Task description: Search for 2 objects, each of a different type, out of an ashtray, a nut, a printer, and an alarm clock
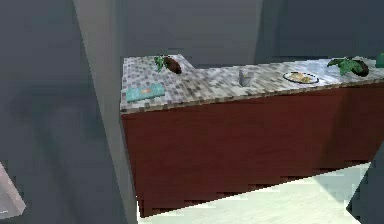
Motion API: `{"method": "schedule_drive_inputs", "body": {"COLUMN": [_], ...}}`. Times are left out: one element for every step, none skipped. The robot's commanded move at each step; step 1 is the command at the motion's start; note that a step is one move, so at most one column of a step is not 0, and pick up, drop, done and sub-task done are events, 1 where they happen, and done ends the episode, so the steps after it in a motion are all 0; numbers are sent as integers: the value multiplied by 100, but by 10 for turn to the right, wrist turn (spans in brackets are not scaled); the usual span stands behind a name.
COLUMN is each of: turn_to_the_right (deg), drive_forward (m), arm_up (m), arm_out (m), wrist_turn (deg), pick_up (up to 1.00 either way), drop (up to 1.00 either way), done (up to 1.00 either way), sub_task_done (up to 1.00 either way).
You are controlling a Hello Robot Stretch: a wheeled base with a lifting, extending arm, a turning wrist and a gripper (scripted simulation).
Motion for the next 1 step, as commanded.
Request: {"method": "schedule_drive_inputs", "body": {"turn_to_the_right": [30], "drive_forward": [0], "arm_up": [0], "arm_out": [0], "wrist_turn": [0], "pick_up": [0], "drop": [0], "done": [0], "sub_task_done": [0]}}
